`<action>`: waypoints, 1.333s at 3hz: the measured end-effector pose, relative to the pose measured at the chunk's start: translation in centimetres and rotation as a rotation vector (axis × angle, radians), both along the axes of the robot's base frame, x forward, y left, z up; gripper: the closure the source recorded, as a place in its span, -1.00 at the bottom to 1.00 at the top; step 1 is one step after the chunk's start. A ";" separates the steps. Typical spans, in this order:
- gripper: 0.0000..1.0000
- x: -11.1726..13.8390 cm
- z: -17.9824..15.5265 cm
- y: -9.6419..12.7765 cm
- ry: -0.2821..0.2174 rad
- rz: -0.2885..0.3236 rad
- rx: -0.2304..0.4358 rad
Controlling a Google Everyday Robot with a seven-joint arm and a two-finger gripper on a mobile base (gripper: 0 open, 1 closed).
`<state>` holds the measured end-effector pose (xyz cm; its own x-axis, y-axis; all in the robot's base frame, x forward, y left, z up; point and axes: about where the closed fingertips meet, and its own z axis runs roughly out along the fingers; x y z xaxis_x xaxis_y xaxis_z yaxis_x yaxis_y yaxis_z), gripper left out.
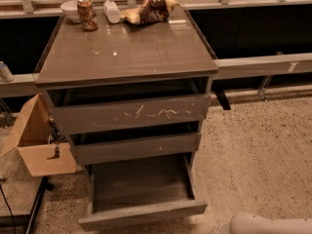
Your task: Close bottom drawer
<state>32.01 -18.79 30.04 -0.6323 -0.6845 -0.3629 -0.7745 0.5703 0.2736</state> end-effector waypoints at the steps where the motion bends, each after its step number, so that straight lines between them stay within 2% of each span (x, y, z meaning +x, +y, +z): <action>1: 1.00 0.3 -4.0 0.5 -0.005 -0.003 0.020; 2: 1.00 1.9 -8.2 1.9 -0.023 0.030 0.067; 3: 1.00 4.1 -10.2 2.9 -0.077 0.069 0.124; 4: 1.00 6.5 -10.4 3.8 -0.149 0.064 0.166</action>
Offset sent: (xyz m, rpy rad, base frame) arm 0.0391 0.0246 -0.1138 0.0847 -0.0413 0.0445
